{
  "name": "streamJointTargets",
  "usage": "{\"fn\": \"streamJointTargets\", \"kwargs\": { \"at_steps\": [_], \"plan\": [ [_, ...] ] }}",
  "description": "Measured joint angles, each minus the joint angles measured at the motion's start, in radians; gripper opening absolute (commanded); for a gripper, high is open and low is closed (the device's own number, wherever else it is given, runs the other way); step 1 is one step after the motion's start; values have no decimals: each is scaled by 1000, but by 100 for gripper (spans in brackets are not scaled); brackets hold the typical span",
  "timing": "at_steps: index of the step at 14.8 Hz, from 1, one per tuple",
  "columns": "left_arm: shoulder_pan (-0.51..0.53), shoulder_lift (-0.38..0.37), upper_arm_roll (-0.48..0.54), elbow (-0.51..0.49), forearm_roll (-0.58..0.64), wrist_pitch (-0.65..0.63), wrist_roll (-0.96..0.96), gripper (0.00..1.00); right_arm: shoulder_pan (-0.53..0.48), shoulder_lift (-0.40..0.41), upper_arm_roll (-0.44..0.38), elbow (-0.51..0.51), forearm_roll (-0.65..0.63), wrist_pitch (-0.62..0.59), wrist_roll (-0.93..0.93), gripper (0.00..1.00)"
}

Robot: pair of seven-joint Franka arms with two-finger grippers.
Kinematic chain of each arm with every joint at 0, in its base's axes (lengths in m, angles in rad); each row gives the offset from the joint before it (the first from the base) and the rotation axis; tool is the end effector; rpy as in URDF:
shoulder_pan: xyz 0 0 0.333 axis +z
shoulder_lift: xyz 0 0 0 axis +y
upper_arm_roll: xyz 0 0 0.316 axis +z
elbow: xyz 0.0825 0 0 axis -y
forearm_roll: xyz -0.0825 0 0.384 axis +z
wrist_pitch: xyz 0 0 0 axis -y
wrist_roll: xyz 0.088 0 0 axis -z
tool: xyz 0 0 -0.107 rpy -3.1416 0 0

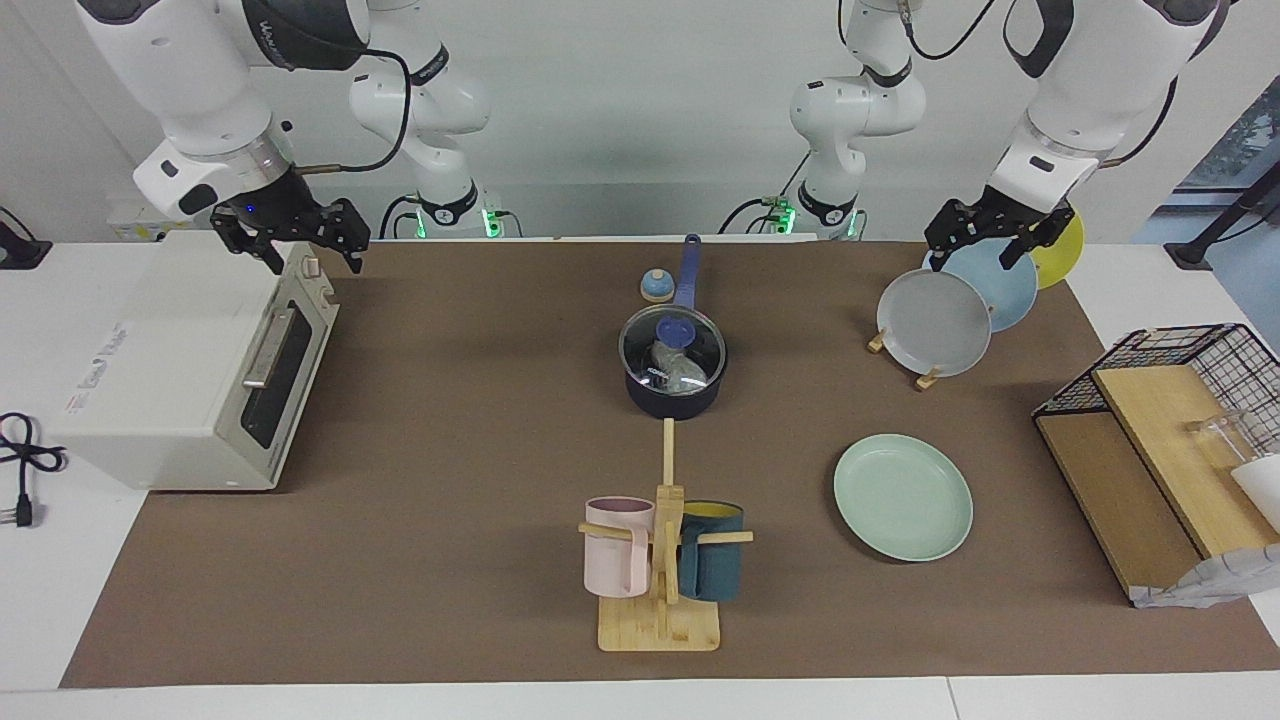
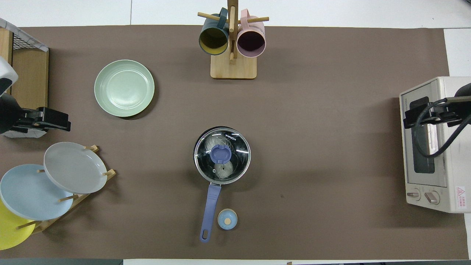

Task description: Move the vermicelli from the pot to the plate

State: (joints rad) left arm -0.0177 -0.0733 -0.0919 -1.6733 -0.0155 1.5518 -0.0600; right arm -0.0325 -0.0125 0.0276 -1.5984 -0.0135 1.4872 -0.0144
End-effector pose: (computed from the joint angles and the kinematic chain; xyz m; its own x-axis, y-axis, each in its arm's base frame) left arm 0.5247 -0.0612 0.6142 0.9976 -0.0492 -0.0489 -0.0489 -0.9988 0.0059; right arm 0.5408 -0.0041 0.6116 0.9951 0.0084 -0.0987 0.0096 -0.9999 0.0124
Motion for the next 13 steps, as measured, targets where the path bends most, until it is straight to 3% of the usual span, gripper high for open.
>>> {"fn": "streamJointTargets", "kwargs": {
  "at_steps": [13],
  "plan": [
    [0, 0, 0, 0, 0, 0, 0, 100, 27, -1, 3, -1, 1, -13, -23, 100]
  ]
}}
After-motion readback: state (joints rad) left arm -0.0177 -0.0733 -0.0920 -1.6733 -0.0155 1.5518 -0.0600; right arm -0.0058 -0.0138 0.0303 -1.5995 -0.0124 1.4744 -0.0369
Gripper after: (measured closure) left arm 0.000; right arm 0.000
